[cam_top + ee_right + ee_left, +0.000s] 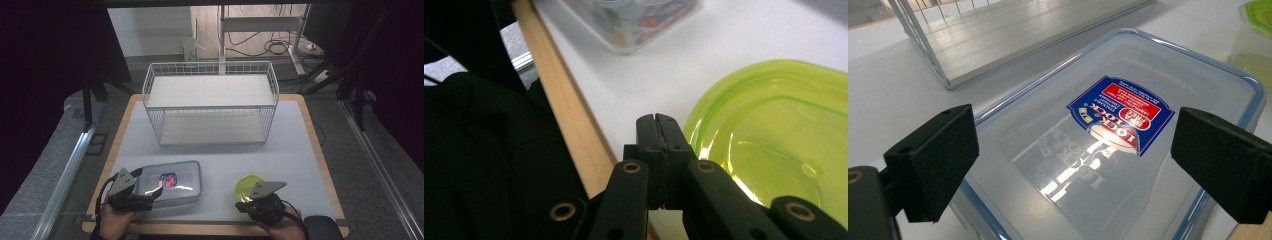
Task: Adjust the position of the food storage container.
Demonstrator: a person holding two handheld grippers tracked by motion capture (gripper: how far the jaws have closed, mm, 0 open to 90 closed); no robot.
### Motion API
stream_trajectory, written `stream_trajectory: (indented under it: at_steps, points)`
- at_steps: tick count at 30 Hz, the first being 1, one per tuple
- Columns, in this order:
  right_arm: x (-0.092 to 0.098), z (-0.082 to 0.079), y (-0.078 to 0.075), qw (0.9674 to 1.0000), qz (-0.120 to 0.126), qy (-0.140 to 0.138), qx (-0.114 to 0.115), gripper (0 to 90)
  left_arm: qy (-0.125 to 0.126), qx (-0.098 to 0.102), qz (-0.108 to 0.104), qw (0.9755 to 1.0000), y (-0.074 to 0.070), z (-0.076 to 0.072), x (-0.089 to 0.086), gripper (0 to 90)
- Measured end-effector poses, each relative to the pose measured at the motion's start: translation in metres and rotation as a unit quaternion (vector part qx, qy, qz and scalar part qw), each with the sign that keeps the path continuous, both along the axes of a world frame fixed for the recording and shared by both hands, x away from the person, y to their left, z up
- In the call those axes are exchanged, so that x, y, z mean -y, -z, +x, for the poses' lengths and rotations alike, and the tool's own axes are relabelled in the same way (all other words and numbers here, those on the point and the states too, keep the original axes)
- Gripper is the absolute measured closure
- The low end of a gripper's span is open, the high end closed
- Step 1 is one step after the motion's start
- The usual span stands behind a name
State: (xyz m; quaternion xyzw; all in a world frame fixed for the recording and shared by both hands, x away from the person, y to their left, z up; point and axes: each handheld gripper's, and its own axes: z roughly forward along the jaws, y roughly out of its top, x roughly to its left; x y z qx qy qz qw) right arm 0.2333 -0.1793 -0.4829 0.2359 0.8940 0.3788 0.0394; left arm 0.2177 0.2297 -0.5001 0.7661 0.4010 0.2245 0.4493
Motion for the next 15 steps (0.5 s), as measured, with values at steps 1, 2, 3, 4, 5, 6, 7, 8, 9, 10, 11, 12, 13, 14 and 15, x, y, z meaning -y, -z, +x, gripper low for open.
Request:
stream_trajectory:
  at_steps: [1,2,3,4,5,6,7,8,9,10,11,12,13,14,15]
  points:
    - [0.002,0.002,0.000,1.0000,0.000,0.004,0.001,89.5,0.000,0.000,0.001,1.0000,0.000,0.000,0.000,5.3]
    - [0.005,0.004,0.000,0.9999,0.003,0.010,0.000,89.5,0.000,0.000,0.001,1.0000,0.000,0.000,0.000,5.4]
    - [0.005,0.004,0.000,0.9999,0.003,0.010,0.000,89.5,0.000,0.000,0.002,1.0000,0.000,0.000,0.000,5.4]
    - [0.007,0.006,0.000,0.9999,0.004,0.014,-0.002,89.5,0.000,0.001,0.002,1.0000,0.000,0.000,0.000,5.4]
    - [0.009,0.008,0.001,0.9998,0.008,0.016,-0.002,89.5,0.001,0.001,0.003,1.0000,0.000,0.000,0.000,5.4]
    - [0.011,0.009,0.001,0.9998,0.008,0.020,-0.001,89.5,0.001,0.001,0.003,1.0000,0.000,0.000,0.000,5.4]
    - [0.012,0.011,0.001,0.9996,0.009,0.025,-0.001,89.5,0.001,0.001,0.003,1.0000,0.000,0.000,0.000,5.4]
    - [0.013,0.012,0.001,0.9995,0.011,0.028,0.000,89.5,0.001,0.001,0.002,1.0000,0.000,0.000,0.000,5.5]
    - [0.013,0.012,0.001,0.9995,0.011,0.028,0.000,89.5,0.001,0.000,0.002,1.0000,0.000,0.000,0.000,5.5]
    - [0.016,0.015,0.001,0.9993,0.011,0.036,0.001,89.5,0.001,0.000,0.003,1.0000,0.000,0.000,0.000,5.5]
    - [0.016,0.015,0.001,0.9993,0.011,0.036,0.001,89.5,0.001,0.000,0.003,1.0000,0.000,0.000,0.000,5.5]
    - [0.017,0.018,0.001,0.9991,0.009,0.041,0.004,89.5,0.001,0.000,0.002,1.0000,0.000,0.000,0.000,5.5]
    - [0.017,0.018,0.001,0.9991,0.009,0.041,0.004,89.5,0.002,0.000,0.002,1.0000,0.000,0.000,0.000,5.5]
    - [0.018,0.020,0.001,0.9990,0.010,0.044,0.003,89.5,0.002,0.000,0.002,1.0000,0.000,0.000,0.000,5.5]
    - [0.019,0.021,0.000,0.9989,0.010,0.047,0.003,89.5,0.002,0.000,0.002,1.0000,0.000,0.000,0.001,5.5]
